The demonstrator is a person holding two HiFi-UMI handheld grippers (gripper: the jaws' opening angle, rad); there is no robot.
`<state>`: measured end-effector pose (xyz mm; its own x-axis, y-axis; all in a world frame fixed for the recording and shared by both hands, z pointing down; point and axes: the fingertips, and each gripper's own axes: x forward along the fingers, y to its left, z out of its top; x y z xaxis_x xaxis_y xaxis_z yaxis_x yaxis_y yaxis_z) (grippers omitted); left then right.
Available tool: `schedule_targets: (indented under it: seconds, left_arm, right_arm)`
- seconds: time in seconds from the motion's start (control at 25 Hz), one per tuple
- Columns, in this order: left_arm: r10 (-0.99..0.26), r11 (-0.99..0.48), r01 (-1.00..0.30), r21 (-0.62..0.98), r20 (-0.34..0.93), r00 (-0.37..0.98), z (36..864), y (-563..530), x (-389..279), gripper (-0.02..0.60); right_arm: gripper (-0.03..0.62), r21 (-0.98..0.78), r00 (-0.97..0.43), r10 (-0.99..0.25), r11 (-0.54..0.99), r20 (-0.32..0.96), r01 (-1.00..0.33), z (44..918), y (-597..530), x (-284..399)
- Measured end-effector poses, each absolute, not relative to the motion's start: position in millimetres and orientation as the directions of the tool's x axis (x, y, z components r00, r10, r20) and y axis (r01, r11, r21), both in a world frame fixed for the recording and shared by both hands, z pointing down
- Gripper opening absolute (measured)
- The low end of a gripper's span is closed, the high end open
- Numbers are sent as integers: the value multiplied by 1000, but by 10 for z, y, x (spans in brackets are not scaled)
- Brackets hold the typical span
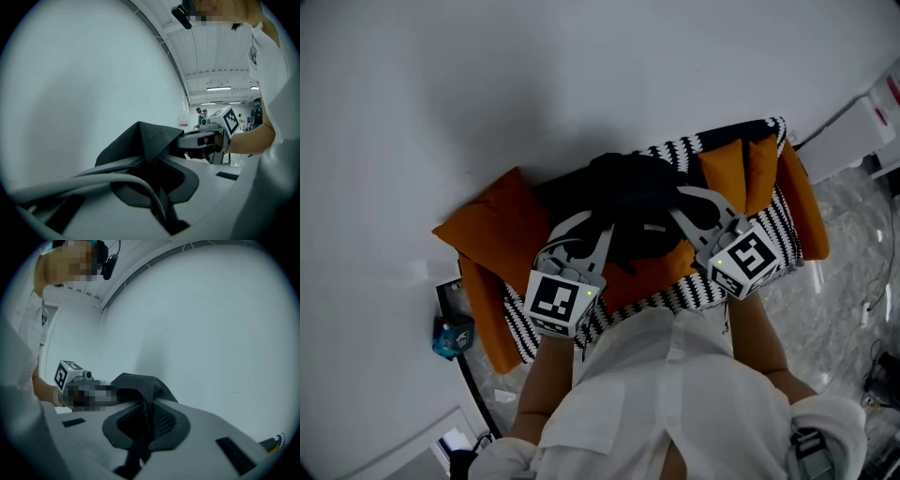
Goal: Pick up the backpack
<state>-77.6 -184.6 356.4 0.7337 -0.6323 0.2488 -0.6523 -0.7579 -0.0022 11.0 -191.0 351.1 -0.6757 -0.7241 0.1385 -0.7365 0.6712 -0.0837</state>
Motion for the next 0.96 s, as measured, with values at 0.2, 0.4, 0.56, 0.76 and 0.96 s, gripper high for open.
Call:
schedule_targets:
  seconds: [0.2,0.4,0.56,0.76,0.96]
  left_arm:
    - [-629,-762,-648,-2,239,740,3501,-1792,-759,40]
    - [-621,-768,-641,5,238,747,3486,-1756,-749,40]
    - [-615,-772,-635,14,237,752,3489,-1729,-744,40]
    - [-609,-776,-630,21,237,757,3491,-1686,-722,40]
    - [-608,-776,-630,23,238,758,3493,-1651,-696,40]
  right_arm:
    - [28,-82,-675,-726,671,128,-737,3453,-1869,127]
    - [28,-76,-675,-726,671,133,-737,3440,-1832,138]
    - [28,-75,-672,-727,669,139,-739,3447,-1807,140]
    - [28,-76,-672,-727,669,139,-740,3446,-1766,159]
    - [28,-74,-672,-727,669,139,-740,3455,-1731,185]
